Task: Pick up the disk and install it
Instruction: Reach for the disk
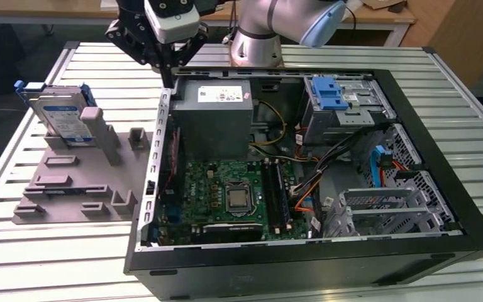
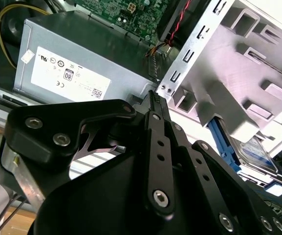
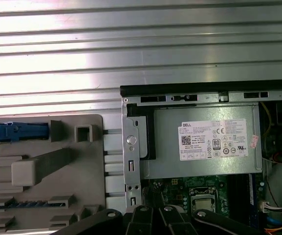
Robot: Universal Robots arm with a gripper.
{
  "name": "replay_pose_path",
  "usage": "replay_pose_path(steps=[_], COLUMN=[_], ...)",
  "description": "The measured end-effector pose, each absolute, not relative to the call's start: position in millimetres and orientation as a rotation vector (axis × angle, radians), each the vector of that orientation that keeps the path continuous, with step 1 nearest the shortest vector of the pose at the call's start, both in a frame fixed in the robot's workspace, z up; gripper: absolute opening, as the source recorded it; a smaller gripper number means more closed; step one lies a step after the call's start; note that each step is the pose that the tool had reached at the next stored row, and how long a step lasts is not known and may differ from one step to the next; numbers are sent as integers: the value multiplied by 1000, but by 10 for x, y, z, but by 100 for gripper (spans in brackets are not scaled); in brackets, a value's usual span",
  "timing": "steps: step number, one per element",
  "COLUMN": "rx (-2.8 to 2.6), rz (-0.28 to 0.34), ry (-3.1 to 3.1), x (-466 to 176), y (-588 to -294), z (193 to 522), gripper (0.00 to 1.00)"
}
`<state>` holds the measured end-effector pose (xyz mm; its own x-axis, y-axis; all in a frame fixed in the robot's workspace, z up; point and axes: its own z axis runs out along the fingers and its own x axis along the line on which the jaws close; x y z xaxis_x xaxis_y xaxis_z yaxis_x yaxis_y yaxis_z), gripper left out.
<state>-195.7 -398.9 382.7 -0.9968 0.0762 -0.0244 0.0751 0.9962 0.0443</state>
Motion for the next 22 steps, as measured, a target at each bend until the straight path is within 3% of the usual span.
replay_pose_path(steps=[22], rx=[118], rz=[68], ry=[3112], x=[-2043], y=[-3989], z=[3805], gripper=[11])
